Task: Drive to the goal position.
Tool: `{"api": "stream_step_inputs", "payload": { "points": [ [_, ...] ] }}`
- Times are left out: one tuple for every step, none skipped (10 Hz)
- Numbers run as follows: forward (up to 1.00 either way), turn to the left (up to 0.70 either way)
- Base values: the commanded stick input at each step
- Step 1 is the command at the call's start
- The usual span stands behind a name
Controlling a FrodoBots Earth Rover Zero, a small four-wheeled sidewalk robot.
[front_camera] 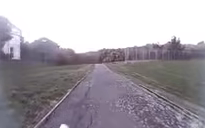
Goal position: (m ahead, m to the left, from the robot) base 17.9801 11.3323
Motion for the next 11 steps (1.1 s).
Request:
{"api": "stream_step_inputs", "payload": {
  "points": [
    [0.5, 0.0],
    [0.5, 0.0],
    [0.5, 0.0],
    [0.5, 0.0],
    [0.5, 0.0],
    [0.5, 0.0],
    [0.5, 0.0],
    [0.5, 0.0],
    [0.5, -0.5],
    [0.5, -0.5],
    [0.5, -0.5]
  ]
}}
